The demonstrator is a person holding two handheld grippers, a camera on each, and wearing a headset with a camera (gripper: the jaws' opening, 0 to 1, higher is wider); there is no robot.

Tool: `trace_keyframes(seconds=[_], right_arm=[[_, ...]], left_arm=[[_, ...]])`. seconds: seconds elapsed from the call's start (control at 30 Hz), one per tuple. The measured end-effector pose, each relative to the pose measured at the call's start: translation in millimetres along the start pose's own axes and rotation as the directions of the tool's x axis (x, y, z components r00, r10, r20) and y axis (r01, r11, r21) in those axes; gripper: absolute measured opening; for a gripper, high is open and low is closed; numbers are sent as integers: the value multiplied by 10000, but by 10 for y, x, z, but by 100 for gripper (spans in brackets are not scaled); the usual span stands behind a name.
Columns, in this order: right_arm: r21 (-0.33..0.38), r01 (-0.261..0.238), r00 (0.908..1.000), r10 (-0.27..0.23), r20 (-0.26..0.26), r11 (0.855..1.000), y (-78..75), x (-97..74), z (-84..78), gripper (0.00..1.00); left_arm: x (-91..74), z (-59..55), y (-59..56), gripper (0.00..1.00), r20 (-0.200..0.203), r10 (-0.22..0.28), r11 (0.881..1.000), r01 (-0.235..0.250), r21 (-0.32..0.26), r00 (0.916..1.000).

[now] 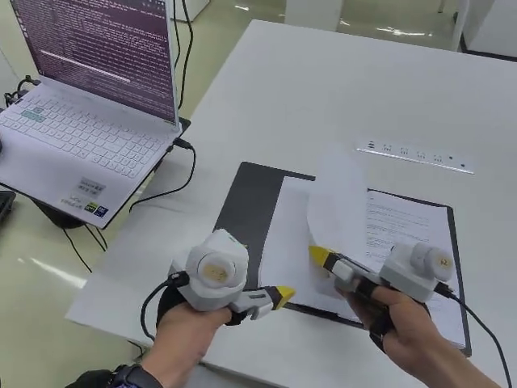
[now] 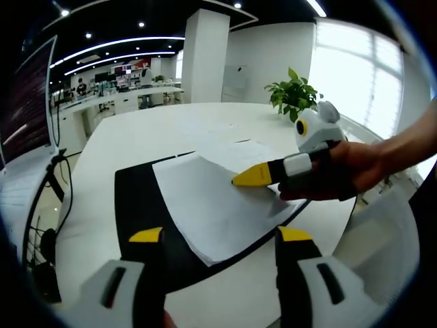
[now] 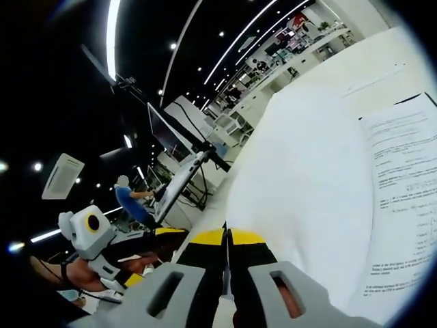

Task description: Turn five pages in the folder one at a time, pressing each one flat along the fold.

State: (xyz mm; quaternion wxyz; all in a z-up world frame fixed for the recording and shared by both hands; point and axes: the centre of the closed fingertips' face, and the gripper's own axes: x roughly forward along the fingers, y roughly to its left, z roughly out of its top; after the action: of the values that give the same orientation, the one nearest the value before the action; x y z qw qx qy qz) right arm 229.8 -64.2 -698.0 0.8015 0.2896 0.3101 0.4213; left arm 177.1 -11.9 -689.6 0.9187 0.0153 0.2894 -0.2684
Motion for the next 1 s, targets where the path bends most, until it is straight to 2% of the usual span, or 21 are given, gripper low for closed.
trace_keyframes(seconds=[0.2, 0.53, 0.8, 0.87, 0.9, 1.0], right_arm=[[69, -32, 9993, 34, -369, 10000, 34, 131, -141, 0], [430, 79, 9985, -55, -549, 9990, -2, 293, -256, 0], [850, 622, 9955, -557, -770, 9944, -114, 446, -432, 0], [724, 860, 9924, -790, -947, 9937, -145, 483, -487, 0], [577, 824, 9906, -755, -1142, 9949, -133, 512, -536, 0], [592, 1213, 9856, -1132, -1255, 9908, -206, 565, -585, 0]], left_arm=[[-99, -47, 121, 65, 54, 161, 9998, -160, -135, 9999], [-180, -93, 191, 64, 104, 294, 9990, -291, -343, 9995], [-228, -63, 238, 64, 179, 333, 9986, -325, -417, 9993], [-240, -56, 254, 64, 201, 360, 9984, -351, -441, 9992], [-248, -52, 268, 64, 230, 374, 9983, -363, -463, 9990], [-261, -50, 283, 64, 238, 365, 9985, -355, -405, 9991]])
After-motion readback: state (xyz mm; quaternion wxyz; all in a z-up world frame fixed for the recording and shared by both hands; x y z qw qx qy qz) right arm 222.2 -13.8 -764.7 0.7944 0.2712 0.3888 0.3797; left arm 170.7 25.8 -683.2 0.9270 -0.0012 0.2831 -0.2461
